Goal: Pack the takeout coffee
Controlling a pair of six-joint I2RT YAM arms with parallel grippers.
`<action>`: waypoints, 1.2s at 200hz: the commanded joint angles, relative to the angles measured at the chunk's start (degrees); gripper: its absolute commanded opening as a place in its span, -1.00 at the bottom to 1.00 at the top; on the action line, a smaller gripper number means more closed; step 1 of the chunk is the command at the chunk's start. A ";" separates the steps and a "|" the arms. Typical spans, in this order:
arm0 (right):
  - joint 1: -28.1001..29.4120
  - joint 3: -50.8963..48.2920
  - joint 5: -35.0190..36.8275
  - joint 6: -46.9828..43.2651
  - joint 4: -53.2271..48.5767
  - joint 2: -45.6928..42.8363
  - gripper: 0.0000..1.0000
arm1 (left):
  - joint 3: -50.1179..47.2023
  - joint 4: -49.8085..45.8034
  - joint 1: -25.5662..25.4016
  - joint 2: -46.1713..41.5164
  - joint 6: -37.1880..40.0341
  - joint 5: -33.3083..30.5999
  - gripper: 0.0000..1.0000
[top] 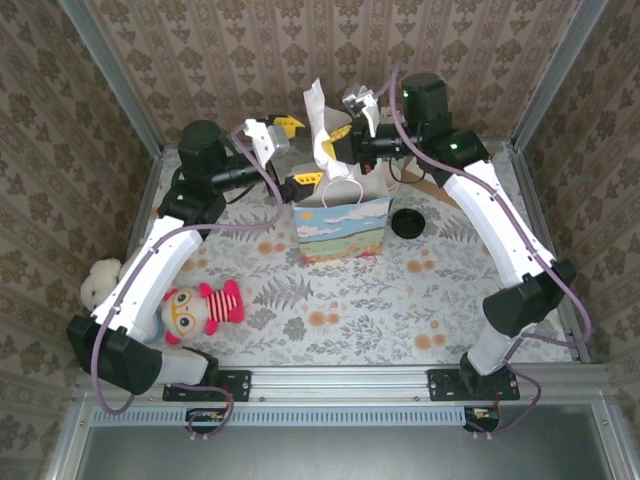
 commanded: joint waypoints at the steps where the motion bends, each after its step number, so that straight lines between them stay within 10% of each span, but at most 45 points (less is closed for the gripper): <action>1: -0.17 2.42 -0.80 -8.56 -12.27 2.11 -1.00 | -0.47 1.31 -0.06 0.29 5.20 2.37 0.98; 39: 0.31 6.51 4.82 -18.18 -29.66 9.12 -1.00 | -6.53 3.09 2.77 -2.68 1.36 -2.57 0.97; 77: 3.86 11.03 13.59 -27.62 -37.86 15.65 -1.00 | -13.56 5.34 2.73 -6.40 -12.06 -27.92 1.00; 114: 5.72 15.31 24.49 -32.60 -39.36 21.63 -1.00 | -19.68 5.04 2.60 -10.81 -27.23 -37.66 1.00; 141: 6.22 21.68 26.62 -34.61 -45.03 24.75 -0.88 | -20.73 0.69 2.67 -12.20 -30.35 -38.32 1.00; 181: 5.14 18.97 19.16 -32.25 -38.90 16.22 0.06 | -15.81 -7.73 2.55 -8.11 -32.01 -36.81 0.93; 240: -2.92 -5.73 20.77 -16.39 -8.79 -3.13 0.32 | -15.63 -7.11 2.23 -6.68 -32.33 -33.21 0.87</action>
